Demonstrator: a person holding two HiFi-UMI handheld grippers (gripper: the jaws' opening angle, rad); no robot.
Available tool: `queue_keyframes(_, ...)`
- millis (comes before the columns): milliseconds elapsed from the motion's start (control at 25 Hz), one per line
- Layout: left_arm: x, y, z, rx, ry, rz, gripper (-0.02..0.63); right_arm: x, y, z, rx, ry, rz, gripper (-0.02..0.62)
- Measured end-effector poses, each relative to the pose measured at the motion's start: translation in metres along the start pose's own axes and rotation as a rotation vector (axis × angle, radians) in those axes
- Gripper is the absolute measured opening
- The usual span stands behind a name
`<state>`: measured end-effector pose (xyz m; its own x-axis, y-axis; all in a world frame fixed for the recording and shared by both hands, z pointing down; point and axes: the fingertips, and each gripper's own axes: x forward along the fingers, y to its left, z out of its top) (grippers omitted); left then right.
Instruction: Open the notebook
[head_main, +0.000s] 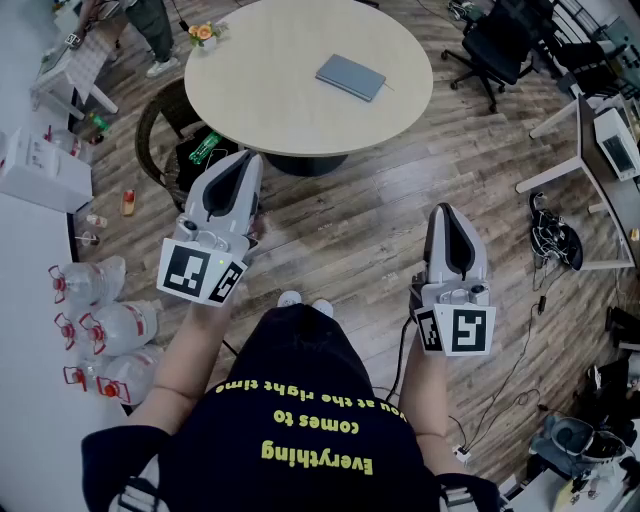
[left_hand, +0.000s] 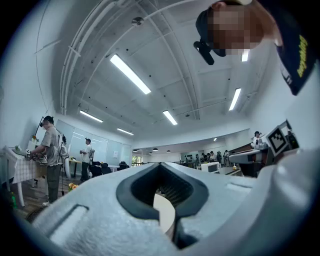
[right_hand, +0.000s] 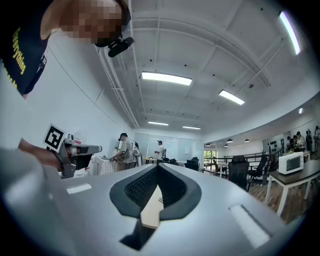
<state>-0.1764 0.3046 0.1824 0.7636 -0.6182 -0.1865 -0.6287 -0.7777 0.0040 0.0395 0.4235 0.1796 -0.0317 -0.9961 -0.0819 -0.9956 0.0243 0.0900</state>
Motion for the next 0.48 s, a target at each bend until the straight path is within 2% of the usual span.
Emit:
queue_keyframes(240,0.006,-0.015,-0.01,-0.022,-0.005,-0.007,0.003,-0.004,-0.013,-0.001,0.009,-0.014,0.018,0.012)
queue_keyframes(480,0.009,-0.018,-0.03,-0.026,0.056,0.057,0.003,-0.005,-0.026,-0.008,0.054,-0.022,0.021,0.012)
